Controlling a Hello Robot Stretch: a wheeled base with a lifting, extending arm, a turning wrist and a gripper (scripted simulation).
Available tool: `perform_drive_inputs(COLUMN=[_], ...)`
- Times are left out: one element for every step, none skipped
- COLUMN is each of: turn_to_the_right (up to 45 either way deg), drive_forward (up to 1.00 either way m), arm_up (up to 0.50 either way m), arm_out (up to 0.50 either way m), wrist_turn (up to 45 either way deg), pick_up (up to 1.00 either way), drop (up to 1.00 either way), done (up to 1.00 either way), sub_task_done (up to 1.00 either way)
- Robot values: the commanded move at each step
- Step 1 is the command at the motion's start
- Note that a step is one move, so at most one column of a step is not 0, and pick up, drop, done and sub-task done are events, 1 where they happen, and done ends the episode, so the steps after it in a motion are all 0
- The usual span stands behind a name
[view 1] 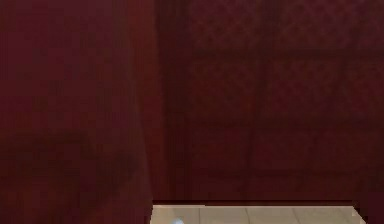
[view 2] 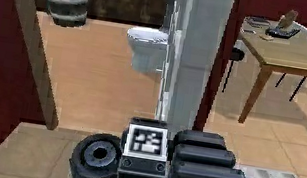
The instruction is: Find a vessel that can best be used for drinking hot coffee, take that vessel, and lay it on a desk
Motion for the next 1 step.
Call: perform_drive_inputs(turn_to_the_right=[45.0], drive_forward=[0.0], arm_up=[0.0], arm_out=[0.0], wrist_turn=[0.0], pick_up=[0.0], drop=[0.0], done=[0.0], sub_task_done=[0.0])
